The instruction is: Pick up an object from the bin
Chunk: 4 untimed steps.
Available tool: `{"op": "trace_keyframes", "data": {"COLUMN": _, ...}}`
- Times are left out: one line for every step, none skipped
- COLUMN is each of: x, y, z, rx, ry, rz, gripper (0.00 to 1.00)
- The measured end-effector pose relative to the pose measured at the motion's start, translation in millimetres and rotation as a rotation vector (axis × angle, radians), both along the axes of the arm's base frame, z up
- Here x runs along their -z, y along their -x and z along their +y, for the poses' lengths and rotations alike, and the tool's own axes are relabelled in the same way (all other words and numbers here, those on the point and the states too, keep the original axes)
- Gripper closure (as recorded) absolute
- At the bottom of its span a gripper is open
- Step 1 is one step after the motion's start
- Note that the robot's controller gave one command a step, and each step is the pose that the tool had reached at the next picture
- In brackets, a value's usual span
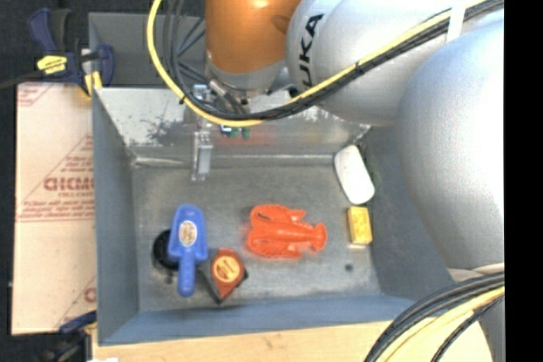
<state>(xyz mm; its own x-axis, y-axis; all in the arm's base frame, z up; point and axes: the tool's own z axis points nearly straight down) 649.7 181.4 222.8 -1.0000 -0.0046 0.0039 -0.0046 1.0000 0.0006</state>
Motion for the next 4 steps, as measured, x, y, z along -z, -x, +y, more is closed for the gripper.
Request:
{"op": "trace_keyframes", "data": {"x": -5, "y": -0.3, "z": -1, "rx": 0.003, "ry": -0.001, "rz": -0.005, "gripper": 0.00}}
{"op": "trace_keyframes", "data": {"x": 21, "y": 7.3, "z": -3, "rx": -0.111, "ry": -0.001, "rz": -0.015, "gripper": 0.00}}
{"op": "trace_keyframes", "data": {"x": 90, "y": 14.9, "z": -11, "rx": -0.330, "ry": 0.000, "rz": -0.012, "gripper": 0.00}}
{"op": "trace_keyframes", "data": {"x": 112, "y": 49.1, "z": -6, "rx": -0.590, "ry": 0.000, "rz": -0.004, "gripper": 0.00}}
